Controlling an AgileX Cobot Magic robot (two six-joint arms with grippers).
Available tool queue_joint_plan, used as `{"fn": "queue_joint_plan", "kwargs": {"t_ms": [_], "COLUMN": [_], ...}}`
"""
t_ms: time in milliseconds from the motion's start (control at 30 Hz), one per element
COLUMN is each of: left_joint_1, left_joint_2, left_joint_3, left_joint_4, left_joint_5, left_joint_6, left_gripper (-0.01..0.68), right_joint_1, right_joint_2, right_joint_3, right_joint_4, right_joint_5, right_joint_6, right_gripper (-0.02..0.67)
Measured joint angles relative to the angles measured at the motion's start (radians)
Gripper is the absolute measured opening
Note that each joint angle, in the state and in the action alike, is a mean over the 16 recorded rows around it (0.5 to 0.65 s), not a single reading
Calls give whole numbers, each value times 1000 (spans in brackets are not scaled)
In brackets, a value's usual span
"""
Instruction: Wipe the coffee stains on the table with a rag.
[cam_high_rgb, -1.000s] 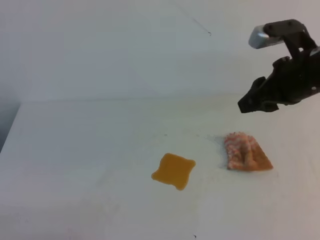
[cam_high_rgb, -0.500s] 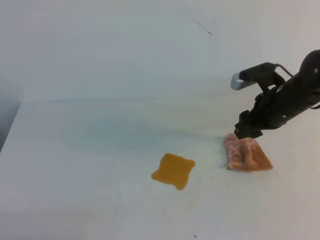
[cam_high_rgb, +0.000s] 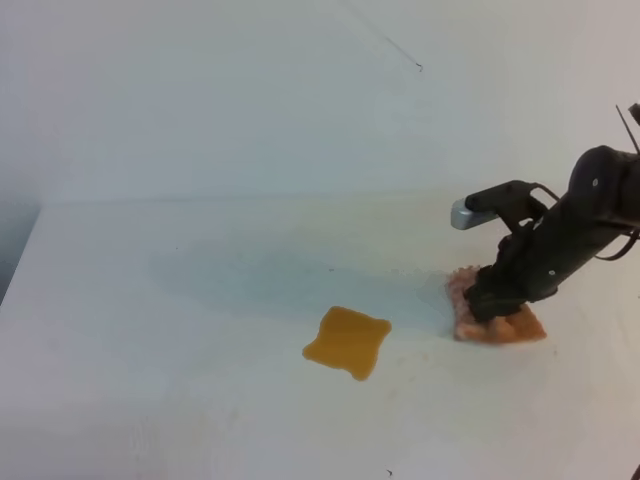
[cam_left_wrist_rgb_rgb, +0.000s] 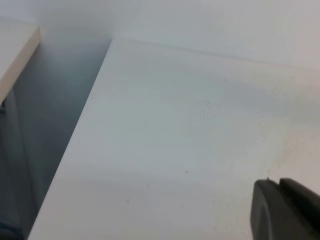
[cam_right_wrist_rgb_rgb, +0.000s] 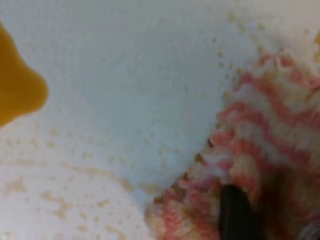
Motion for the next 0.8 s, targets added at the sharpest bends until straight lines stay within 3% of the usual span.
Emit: {"fn": "queue_joint_plan", "kwargs": {"t_ms": [367,567,800], "left_joint_1": [0,0,0], "left_joint_2": [-2,2,0], "left_joint_3": [16,30,27], "left_joint_4": [0,0,0], "left_joint_5": [-7,-13,-12], "left_joint_6": [0,0,0], "left_gripper": [0,0,0], "right_joint_1": [6,52,190], "right_joint_2": [16,7,5], "right_joint_3": [-114,-225,-302], "right_joint_4": [62,138,134], "right_joint_5": [155,266,317], "right_joint_6": [-22,-41,-14], "right_gripper": [49,32,31]}}
